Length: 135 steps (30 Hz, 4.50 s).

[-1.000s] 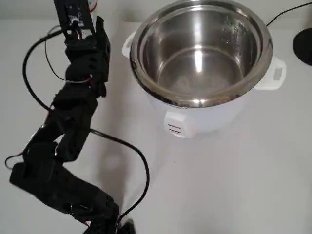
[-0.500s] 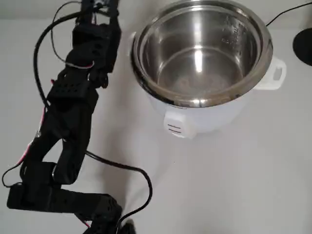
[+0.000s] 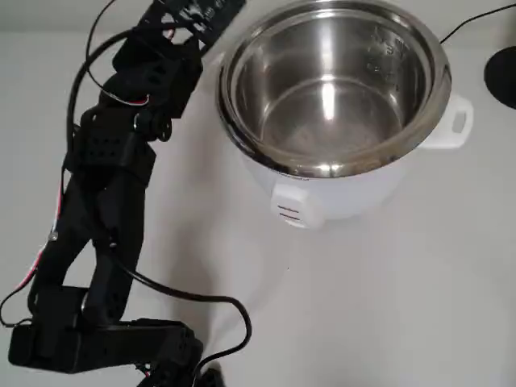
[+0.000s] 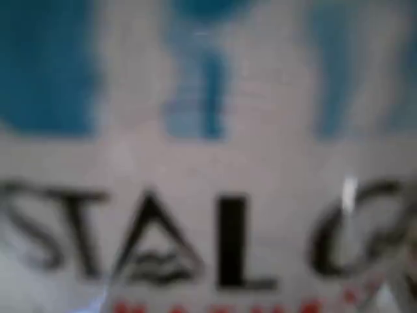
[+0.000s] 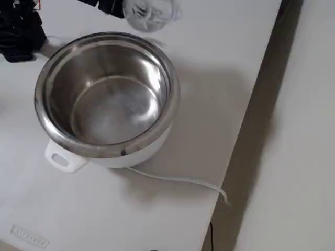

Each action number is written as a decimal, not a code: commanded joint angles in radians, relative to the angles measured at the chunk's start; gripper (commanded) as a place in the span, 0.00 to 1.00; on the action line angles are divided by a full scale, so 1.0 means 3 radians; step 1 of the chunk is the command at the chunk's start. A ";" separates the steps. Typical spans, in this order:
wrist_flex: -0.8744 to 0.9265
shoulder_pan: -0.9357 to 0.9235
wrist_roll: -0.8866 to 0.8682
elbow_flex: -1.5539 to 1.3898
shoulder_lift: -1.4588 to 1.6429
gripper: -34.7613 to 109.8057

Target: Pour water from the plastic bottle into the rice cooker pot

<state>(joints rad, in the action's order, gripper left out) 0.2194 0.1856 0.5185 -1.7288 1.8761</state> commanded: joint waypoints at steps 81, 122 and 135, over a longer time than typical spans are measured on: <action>0.1074 -0.0583 -0.4106 0.2327 -0.0593 0.30; 0.1621 -0.0793 -0.4694 0.3140 -0.0941 0.30; 0.1682 -0.0777 -0.4602 0.3140 -0.1012 0.30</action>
<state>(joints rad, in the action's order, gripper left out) 0.7194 -0.0383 -0.8805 -0.8698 1.5739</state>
